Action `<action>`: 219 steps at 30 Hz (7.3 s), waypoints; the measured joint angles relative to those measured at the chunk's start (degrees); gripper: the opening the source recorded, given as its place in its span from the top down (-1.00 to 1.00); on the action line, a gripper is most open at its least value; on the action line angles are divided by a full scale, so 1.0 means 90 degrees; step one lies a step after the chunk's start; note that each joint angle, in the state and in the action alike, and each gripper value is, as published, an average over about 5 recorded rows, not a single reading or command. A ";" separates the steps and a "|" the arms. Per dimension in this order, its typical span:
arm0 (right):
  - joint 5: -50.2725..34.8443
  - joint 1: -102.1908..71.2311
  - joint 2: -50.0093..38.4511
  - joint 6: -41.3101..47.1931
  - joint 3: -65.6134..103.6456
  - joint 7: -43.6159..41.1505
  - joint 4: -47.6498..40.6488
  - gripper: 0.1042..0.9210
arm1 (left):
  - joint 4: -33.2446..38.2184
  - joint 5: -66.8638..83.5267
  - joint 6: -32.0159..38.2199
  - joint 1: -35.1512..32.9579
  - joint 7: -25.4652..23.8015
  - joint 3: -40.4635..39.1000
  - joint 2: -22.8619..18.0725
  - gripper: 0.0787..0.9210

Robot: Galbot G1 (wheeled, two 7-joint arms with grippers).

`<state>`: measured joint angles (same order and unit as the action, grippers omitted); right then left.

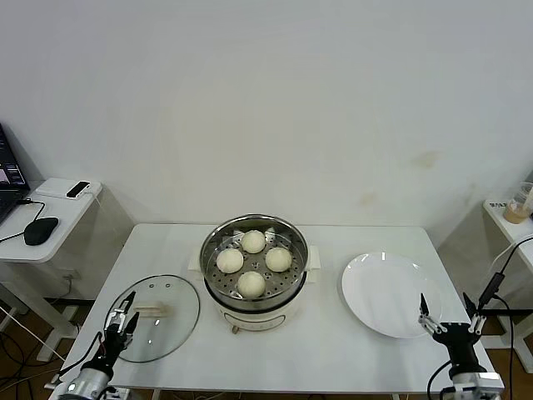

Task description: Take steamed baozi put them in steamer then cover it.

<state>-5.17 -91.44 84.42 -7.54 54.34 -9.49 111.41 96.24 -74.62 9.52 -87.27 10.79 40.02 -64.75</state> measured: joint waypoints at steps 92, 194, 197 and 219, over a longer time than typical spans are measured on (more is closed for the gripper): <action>0.0717 -0.0461 0.0078 -0.0172 -0.0416 -0.0074 0.0329 -0.76 | 0.1460 0.2047 -0.1710 0.1229 -0.1326 -0.0278 0.1728 0.87; 0.2217 -0.0346 0.0396 -0.0149 -0.1441 -0.0014 0.0082 -0.76 | 0.1139 -0.0299 -0.4366 0.3777 -0.3140 -0.4795 -0.1053 0.07; 0.2237 -0.0364 0.0405 -0.0149 -0.1450 -0.0014 0.0087 -0.76 | 0.1324 -0.0281 -0.4331 0.3658 -0.3119 -0.4764 -0.0967 -0.13; 0.1818 -0.0481 0.0069 -0.0125 -0.1502 -0.0002 0.0054 -0.76 | 0.3257 0.2317 -0.3162 0.1333 -0.1653 -0.3509 -0.0444 -0.77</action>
<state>11.19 -95.76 85.04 -8.66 40.82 -9.50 111.89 125.56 -53.77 -18.94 -75.27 -4.09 8.44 -68.74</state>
